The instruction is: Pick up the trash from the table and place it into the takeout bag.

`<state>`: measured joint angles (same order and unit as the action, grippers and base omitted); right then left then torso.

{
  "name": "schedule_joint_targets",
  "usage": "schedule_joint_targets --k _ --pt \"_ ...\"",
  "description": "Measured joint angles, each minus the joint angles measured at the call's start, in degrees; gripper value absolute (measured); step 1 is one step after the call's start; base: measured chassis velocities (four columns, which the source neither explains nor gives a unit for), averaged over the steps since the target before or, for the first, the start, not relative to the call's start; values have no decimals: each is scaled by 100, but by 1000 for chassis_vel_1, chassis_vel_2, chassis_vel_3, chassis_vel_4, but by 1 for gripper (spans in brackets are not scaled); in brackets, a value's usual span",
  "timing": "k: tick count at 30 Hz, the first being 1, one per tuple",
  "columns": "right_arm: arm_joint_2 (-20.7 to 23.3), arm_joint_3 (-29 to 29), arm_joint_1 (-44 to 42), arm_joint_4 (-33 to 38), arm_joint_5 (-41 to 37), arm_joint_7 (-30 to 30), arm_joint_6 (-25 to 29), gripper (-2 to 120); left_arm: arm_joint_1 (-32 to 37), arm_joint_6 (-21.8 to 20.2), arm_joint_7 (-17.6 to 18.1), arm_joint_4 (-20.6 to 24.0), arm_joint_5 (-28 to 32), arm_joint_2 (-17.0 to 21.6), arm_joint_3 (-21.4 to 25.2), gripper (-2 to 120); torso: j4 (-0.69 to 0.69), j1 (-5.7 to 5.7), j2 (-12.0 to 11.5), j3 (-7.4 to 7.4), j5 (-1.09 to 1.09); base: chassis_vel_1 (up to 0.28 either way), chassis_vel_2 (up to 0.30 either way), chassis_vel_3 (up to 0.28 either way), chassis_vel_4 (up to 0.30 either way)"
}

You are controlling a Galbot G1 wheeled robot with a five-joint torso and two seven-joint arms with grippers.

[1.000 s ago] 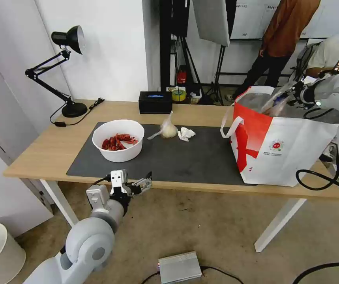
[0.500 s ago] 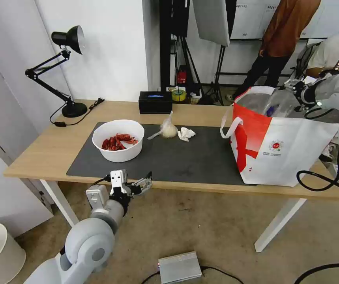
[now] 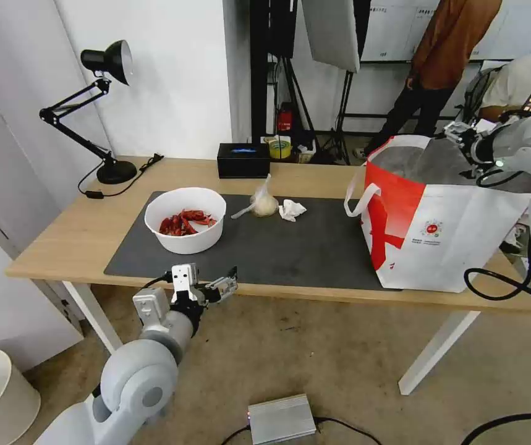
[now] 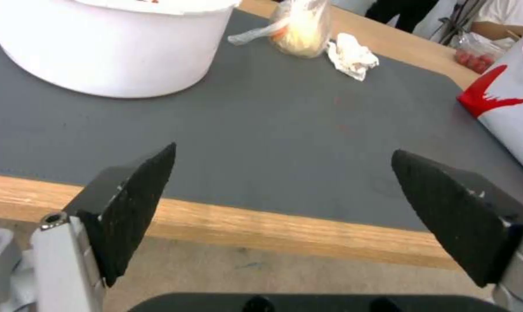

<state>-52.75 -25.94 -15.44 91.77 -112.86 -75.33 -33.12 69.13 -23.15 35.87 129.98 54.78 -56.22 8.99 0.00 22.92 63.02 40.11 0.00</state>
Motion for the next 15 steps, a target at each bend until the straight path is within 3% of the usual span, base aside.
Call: schedule_joint_targets --k 9,15 --pt "-12 -65 -61 244 -154 144 7 100 32 -1 0 56 6 26 60 100 0 0 0 0 0 0 0 0 0" --pt "47 -128 -343 1052 -264 976 52 100 89 -1 0 103 6 32 124 100 0 0 0 0 0 0 0 0 0"
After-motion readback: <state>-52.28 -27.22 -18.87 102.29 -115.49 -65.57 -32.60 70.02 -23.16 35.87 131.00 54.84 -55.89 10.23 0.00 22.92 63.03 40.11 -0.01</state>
